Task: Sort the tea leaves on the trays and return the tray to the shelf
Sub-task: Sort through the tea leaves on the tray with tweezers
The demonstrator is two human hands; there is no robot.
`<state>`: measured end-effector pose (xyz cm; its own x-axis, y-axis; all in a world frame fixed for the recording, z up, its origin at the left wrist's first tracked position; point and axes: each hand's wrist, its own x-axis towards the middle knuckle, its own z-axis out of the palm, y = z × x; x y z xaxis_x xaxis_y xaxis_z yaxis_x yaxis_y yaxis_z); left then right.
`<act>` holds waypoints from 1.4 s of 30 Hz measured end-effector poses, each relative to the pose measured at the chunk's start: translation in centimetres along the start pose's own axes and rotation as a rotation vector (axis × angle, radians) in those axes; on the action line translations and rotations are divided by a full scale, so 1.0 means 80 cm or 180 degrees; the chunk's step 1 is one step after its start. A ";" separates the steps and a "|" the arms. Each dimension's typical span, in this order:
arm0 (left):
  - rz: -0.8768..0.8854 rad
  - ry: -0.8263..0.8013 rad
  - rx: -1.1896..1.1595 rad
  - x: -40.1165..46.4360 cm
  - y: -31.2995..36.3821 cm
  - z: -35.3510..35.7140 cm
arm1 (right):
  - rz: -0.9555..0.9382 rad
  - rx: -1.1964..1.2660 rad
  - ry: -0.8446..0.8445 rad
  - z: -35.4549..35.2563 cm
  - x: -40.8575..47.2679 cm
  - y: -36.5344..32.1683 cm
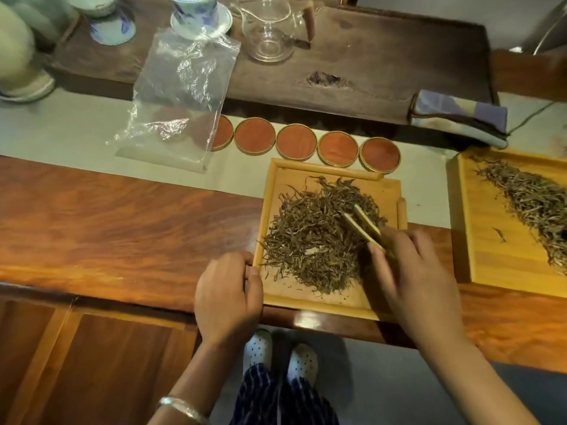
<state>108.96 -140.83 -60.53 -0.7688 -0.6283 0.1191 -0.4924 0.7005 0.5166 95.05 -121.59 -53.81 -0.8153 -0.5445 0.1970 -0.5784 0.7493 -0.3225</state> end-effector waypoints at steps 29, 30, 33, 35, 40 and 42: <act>0.0138 -0.0050 -0.0209 0.005 0.005 -0.010 | 0.0040 -0.0289 -0.0547 0.029 -0.012 -0.091; 0.0147 -0.0013 -0.0206 0.005 0.006 -0.010 | 0.0056 -0.0278 -0.0526 0.026 -0.017 -0.088; 0.0209 0.0137 -0.0157 0.004 0.005 -0.007 | 0.0037 -0.0237 -0.0403 0.022 -0.021 -0.085; 0.0249 0.0203 -0.0105 0.004 0.004 -0.004 | 0.0001 -0.0262 -0.0398 0.023 -0.019 -0.089; 0.0322 0.0292 0.0053 0.001 0.001 -0.001 | 0.0053 -0.0156 -0.0629 0.025 -0.038 -0.101; 0.0341 0.0329 0.0070 0.000 0.001 -0.001 | 0.0116 -0.0009 -0.0589 0.020 -0.049 -0.095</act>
<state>108.92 -140.81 -60.44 -0.7718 -0.5803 0.2598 -0.4195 0.7718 0.4778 102.68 -125.78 -53.63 -0.8169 -0.5767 0.0116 -0.5488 0.7708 -0.3236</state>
